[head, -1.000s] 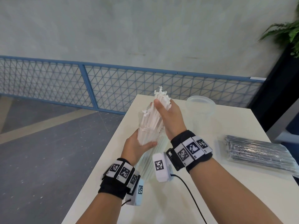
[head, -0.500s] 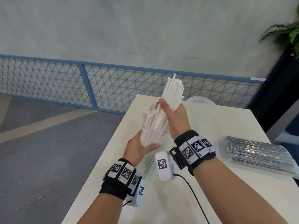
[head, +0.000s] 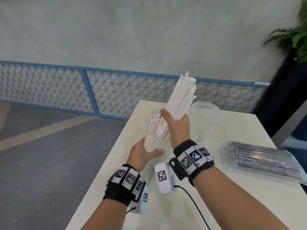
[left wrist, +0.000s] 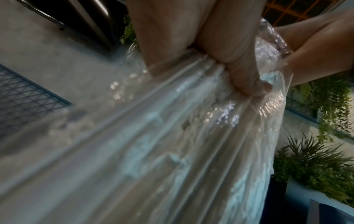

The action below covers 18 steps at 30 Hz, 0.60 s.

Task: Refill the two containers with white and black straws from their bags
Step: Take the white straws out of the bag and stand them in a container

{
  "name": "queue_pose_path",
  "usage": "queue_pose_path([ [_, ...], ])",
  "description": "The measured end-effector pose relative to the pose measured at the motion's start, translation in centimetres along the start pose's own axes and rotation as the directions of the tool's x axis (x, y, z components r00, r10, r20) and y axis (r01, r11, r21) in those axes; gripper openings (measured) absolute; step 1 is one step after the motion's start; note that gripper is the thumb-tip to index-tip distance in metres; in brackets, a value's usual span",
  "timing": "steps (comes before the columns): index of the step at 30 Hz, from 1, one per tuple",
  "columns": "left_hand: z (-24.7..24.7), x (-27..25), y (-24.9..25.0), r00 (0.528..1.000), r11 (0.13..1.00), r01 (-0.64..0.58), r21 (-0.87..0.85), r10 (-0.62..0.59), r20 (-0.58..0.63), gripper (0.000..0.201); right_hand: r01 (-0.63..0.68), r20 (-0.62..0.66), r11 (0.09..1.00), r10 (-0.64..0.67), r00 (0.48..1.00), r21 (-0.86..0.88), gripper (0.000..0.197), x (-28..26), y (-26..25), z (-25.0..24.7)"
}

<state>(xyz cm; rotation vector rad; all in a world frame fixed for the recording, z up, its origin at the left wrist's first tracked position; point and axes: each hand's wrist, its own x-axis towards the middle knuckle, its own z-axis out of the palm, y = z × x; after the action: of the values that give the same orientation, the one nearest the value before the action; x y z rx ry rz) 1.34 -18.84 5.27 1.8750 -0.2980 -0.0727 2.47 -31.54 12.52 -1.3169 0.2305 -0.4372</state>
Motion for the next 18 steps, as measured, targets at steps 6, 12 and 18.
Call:
queue_pose_path([
  [6, 0.4, 0.1, 0.0, 1.000, 1.000, 0.007, 0.026, -0.006, -0.013, 0.036, -0.014, 0.058, 0.995, 0.020, 0.998, -0.102, 0.044, -1.5, 1.5, -0.1],
  [12, 0.6, 0.3, -0.1, 0.998, 0.998, 0.055, 0.033, -0.054, -0.041, 0.023, 0.031, -0.035, 0.996, -0.028, 0.999, 0.082, 0.029, 0.7, -2.0, -0.5],
  [18, 0.9, 0.3, 0.0, 0.998, 0.998, 0.044, 0.045, -0.042, -0.044, 0.018, -0.063, 0.042, 0.993, 0.058, 0.997, 0.103, 0.021, 0.8, -1.2, -0.6],
])
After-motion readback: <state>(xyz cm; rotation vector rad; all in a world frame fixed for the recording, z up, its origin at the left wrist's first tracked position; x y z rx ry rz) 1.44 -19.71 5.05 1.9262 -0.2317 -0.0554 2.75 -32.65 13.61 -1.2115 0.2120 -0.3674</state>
